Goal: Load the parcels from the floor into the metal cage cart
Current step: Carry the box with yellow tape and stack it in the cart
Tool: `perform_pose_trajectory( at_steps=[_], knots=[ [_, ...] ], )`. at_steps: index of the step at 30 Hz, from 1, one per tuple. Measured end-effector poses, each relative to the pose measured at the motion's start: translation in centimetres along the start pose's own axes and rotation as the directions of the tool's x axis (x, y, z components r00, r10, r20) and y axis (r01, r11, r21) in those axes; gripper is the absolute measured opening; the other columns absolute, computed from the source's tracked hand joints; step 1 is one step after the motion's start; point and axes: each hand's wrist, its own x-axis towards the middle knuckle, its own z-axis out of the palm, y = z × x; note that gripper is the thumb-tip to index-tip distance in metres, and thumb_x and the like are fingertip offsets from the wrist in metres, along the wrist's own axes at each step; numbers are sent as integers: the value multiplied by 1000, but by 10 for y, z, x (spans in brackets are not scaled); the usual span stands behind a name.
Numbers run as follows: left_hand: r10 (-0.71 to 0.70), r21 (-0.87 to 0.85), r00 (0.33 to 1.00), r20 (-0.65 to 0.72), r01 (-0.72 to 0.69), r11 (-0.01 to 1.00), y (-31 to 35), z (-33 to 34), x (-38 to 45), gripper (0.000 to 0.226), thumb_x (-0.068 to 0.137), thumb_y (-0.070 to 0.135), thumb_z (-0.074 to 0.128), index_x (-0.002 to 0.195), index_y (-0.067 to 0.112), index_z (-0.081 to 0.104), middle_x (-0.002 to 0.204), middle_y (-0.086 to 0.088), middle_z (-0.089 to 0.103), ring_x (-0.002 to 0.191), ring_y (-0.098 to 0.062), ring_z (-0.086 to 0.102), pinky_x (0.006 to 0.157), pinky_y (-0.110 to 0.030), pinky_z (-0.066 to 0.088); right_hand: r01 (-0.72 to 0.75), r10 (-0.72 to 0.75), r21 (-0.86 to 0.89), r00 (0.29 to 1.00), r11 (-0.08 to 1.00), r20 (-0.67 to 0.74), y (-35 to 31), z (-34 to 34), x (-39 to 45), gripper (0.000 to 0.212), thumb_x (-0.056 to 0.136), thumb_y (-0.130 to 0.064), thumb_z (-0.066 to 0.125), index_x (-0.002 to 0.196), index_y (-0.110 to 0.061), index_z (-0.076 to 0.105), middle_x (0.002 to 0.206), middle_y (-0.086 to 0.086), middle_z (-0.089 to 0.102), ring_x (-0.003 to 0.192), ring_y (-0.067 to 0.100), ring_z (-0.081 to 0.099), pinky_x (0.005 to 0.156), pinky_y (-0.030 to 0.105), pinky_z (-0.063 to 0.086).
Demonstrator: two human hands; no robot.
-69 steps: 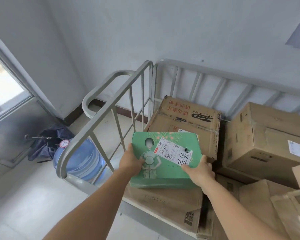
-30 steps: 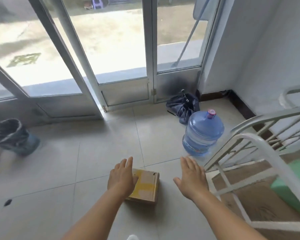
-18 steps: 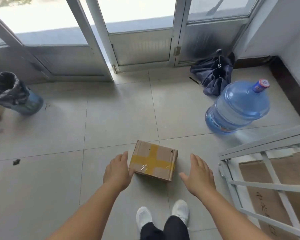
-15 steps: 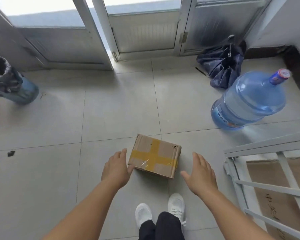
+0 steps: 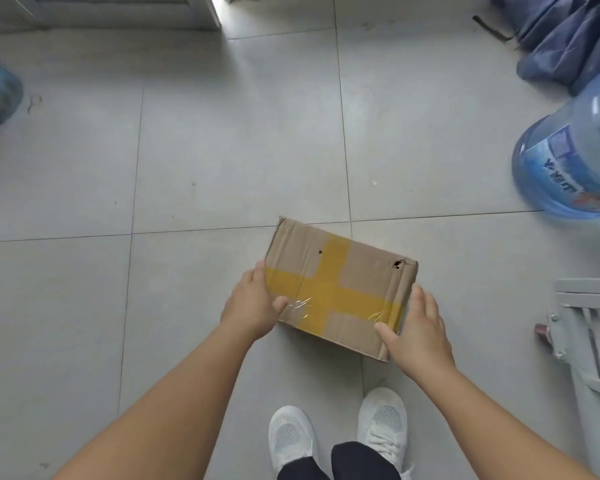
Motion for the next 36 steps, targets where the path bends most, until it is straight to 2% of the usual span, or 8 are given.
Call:
perform_pose_trajectory(
  at_steps=[4, 9, 14, 17, 22, 27, 32, 36],
  knots=[
    [-47, -63, 999, -7, 46, 997, -4, 25, 33, 87, 89, 38, 63, 152, 16, 7, 146, -6, 35, 131, -27, 41, 100, -40, 38, -39, 38, 63, 999, 997, 9, 10, 26, 33, 105, 88, -43, 66, 155, -17, -12, 164, 3, -2, 148, 27, 15, 115, 42, 25],
    [-99, -113, 995, -33, 95, 989, -8, 40, 55, 80, 79, 35, 73, 140, 15, 26, 131, -8, 44, 116, -30, 51, 89, -41, 46, -82, 78, 195, 997, 977, 28, 13, 46, 53, 110, 87, -38, 69, 153, -22, -18, 163, 3, 8, 143, 28, 30, 108, 42, 34],
    [-79, -158, 995, -65, 68, 985, -1, 32, 35, 89, 76, 34, 76, 146, 20, 23, 135, -3, 42, 120, -27, 49, 91, -38, 43, -105, 110, 286, 994, 952, -2, 16, 34, 41, 111, 85, -36, 72, 155, -25, -14, 161, 3, 14, 141, 27, 34, 105, 40, 36],
    [-57, -216, 994, -94, 36, 976, 9, 9, 2, 90, 75, 33, 77, 147, 24, 23, 134, 1, 41, 119, -23, 48, 89, -34, 42, -84, 104, 326, 994, 941, -42, 14, 5, 13, 110, 84, -34, 74, 156, -27, -9, 161, 3, 17, 140, 26, 35, 104, 41, 37],
    [-12, -313, 986, -169, -43, 949, 48, -50, -68, 86, 76, 30, 75, 145, 27, 25, 122, 10, 39, 98, -10, 44, 79, -28, 39, -51, 119, 406, 982, 912, -146, 0, -64, -46, 108, 83, -28, 75, 156, -29, -5, 159, 2, 20, 137, 29, 38, 101, 45, 39],
    [44, -355, 959, -278, -146, 923, 92, -122, -133, 88, 78, 28, 75, 149, 26, 21, 133, 8, 39, 112, -12, 46, 85, -26, 39, 15, 121, 466, 958, 885, -260, -21, -147, -107, 110, 81, -26, 77, 156, -29, -4, 156, 5, 26, 133, 32, 42, 99, 46, 41],
    [140, -357, 912, -384, -287, 889, 128, -193, -199, 87, 79, 27, 75, 148, 27, 22, 128, 6, 40, 101, -9, 42, 85, -28, 42, 114, 116, 515, 912, 850, -393, -43, -222, -176, 104, 77, -26, 79, 153, -25, 8, 149, 8, 35, 127, 33, 48, 97, 46, 45],
    [238, -337, 850, -470, -422, 842, 148, -243, -256, 85, 79, 25, 76, 147, 26, 24, 126, 6, 40, 103, -11, 44, 85, -29, 43, 208, 102, 539, 867, 816, -488, -56, -269, -241, 107, 81, -26, 76, 156, -24, 0, 156, 5, 27, 133, 30, 42, 100, 43, 40]
  ],
)
